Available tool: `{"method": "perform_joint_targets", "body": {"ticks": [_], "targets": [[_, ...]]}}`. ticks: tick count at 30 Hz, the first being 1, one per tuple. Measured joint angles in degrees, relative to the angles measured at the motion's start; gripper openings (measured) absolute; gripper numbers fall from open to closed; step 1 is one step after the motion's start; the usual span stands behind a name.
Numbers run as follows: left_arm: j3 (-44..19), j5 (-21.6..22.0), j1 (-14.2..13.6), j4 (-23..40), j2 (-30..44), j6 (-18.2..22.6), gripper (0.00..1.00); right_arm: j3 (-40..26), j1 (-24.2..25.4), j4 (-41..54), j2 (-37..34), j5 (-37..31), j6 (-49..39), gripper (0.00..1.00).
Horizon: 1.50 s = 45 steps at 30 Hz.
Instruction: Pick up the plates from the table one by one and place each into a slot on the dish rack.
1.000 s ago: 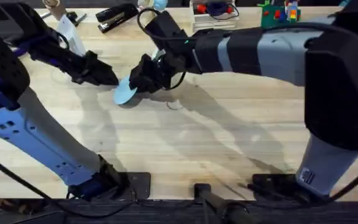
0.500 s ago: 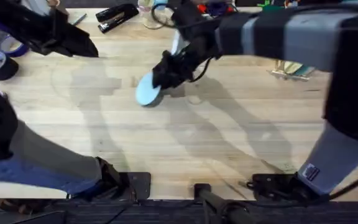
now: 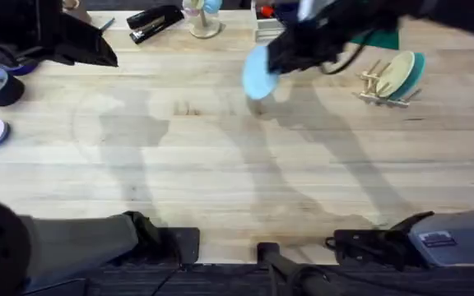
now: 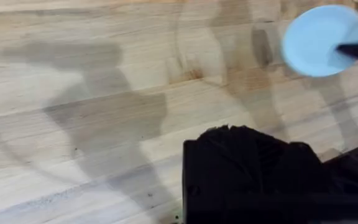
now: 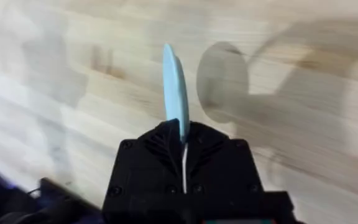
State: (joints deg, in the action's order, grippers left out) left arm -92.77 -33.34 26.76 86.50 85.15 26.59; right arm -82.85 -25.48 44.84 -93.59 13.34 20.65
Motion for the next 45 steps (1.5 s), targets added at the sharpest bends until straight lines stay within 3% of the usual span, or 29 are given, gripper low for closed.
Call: {"method": "perform_joint_targets", "body": {"ticks": [2,6,14,18,23,31,32,37,39,45], "targets": [[0.00,0.20,-2.07,0.62,-2.87,0.00,0.040,0.00,2.66,4.77,6.62,-6.55,-3.23,0.029],[-0.16,2.19,-6.47,1.08,-4.47,-0.61,0.040,0.00,4.75,9.89,12.69,-13.02,-5.34,0.029],[-6.62,10.77,-18.34,2.76,-4.64,-4.57,0.040,0.00,8.19,18.25,22.89,-24.55,-6.61,0.028],[-10.91,15.18,-22.54,3.70,-4.64,-6.44,0.039,0.00,9.33,19.24,27.62,-30.42,-7.02,0.029],[-13.69,19.15,-24.67,4.77,-4.64,-8.21,0.041,0.00,10.26,20.17,33.01,-37.04,-6.99,0.028],[-13.90,21.56,-24.72,5.45,-4.64,-9.08,0.060,0.00,13.42,23.25,37.67,-42.40,-5.55,0.027],[-13.90,21.77,-24.72,5.45,-4.64,-9.08,0.146,0.00,14.13,24.02,37.85,-42.61,-5.18,0.027],[-13.90,22.56,-24.71,5.46,-4.64,-9.30,0.911,0.00,17.47,26.94,37.98,-43.16,-3.89,0.027],[-13.90,22.66,-24.70,5.46,-4.64,-9.51,0.989,0.00,18.60,27.36,37.98,-43.22,-3.64,0.027],[-13.90,22.69,-24.72,5.56,-4.64,-9.51,0.995,0.00,20.93,27.39,37.98,-43.52,-3.05,0.027]]}}
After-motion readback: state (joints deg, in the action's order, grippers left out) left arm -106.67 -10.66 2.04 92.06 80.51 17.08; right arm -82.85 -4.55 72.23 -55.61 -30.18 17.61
